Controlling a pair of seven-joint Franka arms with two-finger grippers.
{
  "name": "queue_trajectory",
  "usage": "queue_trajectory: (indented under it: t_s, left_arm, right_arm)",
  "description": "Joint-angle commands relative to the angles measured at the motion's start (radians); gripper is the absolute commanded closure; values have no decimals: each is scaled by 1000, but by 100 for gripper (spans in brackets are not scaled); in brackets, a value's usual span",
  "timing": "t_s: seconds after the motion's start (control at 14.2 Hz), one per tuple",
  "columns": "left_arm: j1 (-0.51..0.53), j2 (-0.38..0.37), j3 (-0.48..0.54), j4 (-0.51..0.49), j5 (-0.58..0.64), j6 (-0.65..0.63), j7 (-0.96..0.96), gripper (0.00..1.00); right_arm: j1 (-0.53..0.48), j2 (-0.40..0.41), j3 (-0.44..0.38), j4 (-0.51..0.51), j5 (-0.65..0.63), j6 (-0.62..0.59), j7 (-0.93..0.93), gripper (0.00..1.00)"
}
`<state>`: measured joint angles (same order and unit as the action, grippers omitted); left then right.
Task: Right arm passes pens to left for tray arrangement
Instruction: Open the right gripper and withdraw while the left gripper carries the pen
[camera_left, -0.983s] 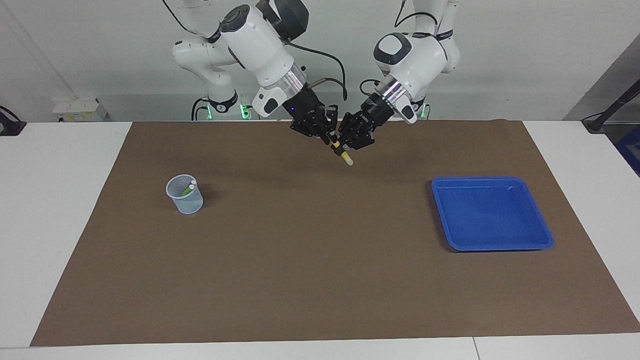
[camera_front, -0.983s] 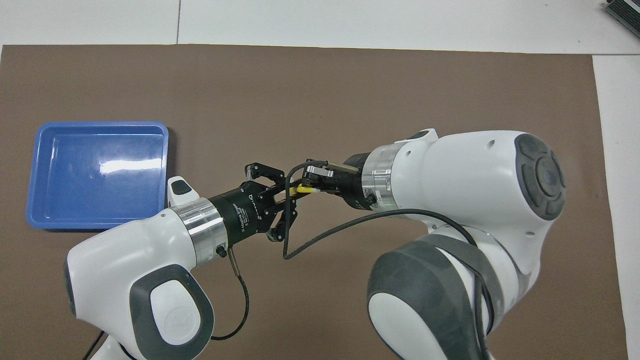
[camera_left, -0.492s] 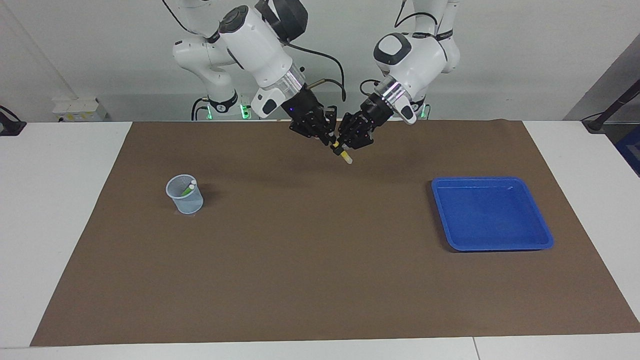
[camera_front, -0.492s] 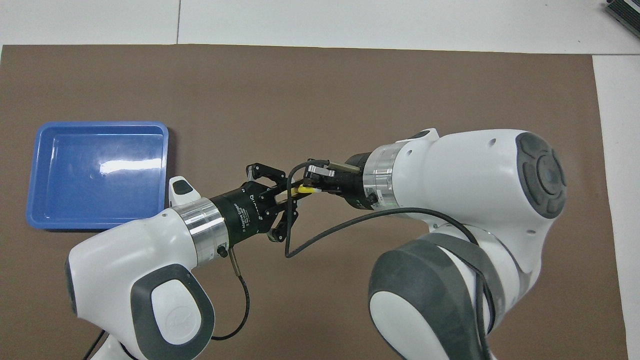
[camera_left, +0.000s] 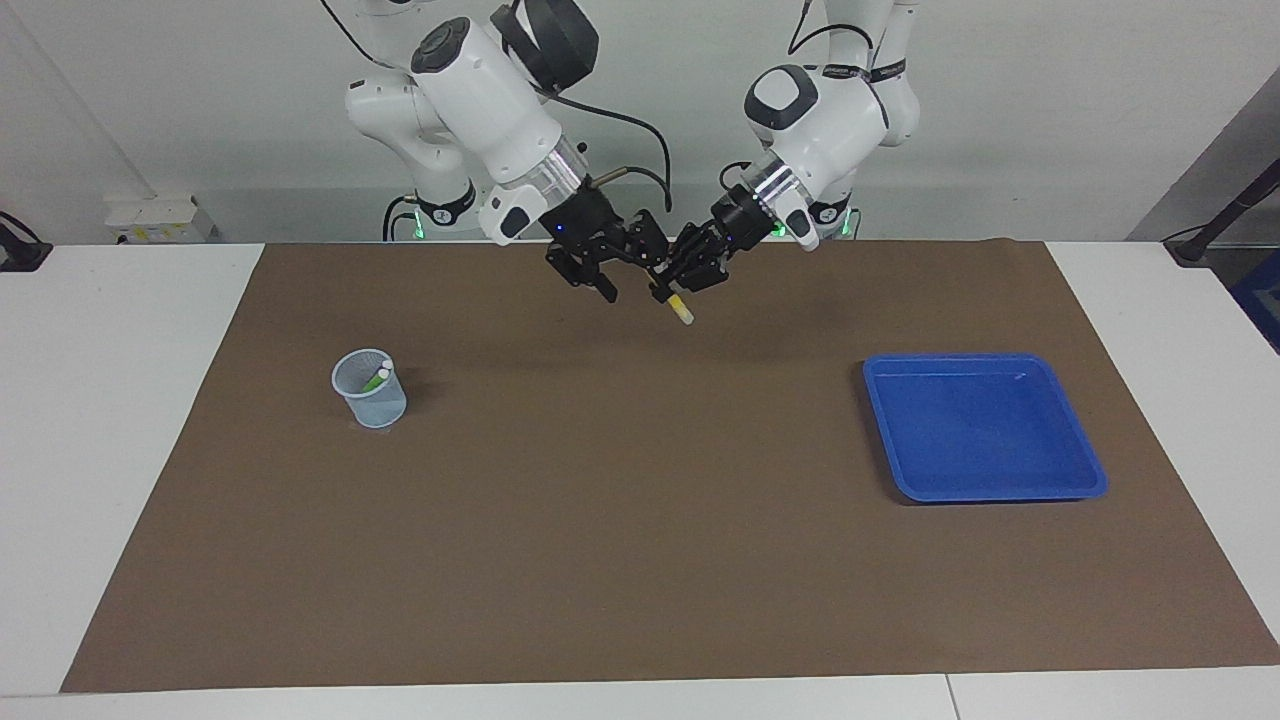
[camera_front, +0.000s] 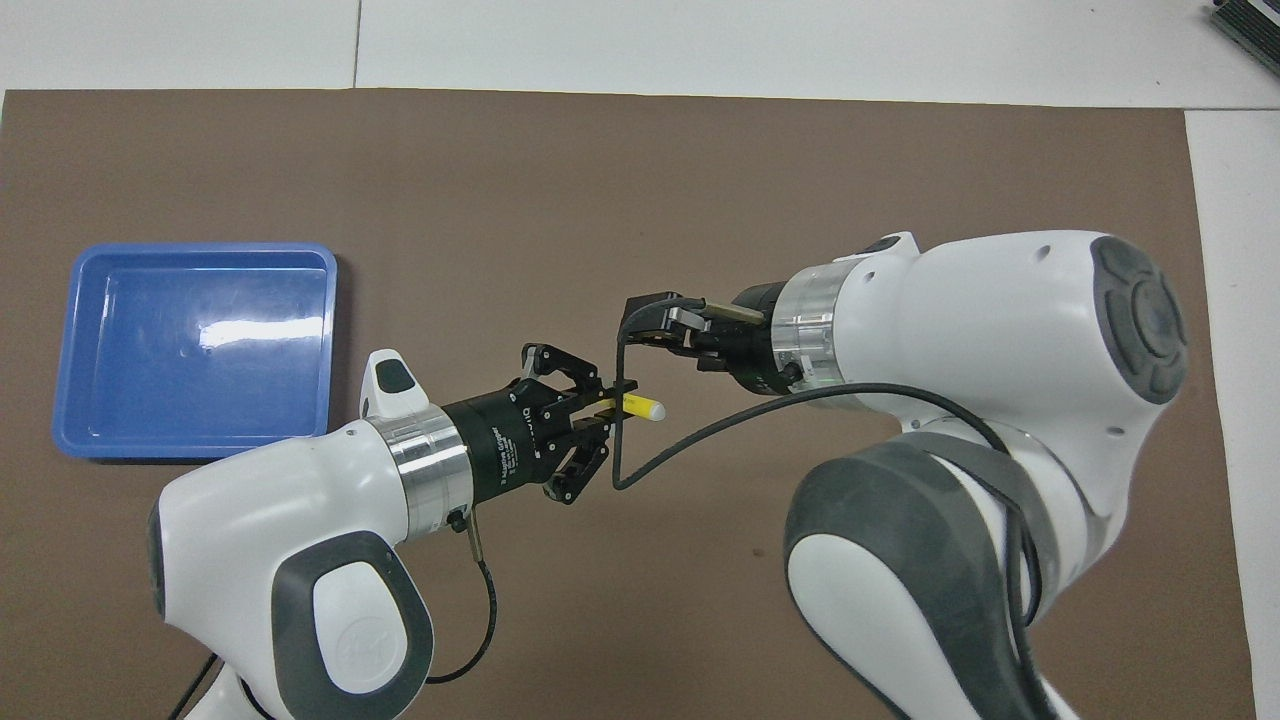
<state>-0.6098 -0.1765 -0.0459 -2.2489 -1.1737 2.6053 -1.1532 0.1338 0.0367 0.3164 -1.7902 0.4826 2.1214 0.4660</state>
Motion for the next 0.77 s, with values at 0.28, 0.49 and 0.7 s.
queue_trajectory:
  t_s: [0.28, 0.49, 0.7]
  left_arm:
    - [194, 3, 15, 124, 508, -517, 277, 100]
    - [283, 3, 17, 149, 649, -674, 513, 100]
    - [344, 3, 18, 167, 790, -764, 706, 100]
  right_arm:
    - [-184, -44, 6, -38, -257, -293, -307, 0]
    - [-227, -95, 6, -139, -410, -288, -516, 0]
    - [-305, -119, 6, -234, -449, -259, -737, 0]
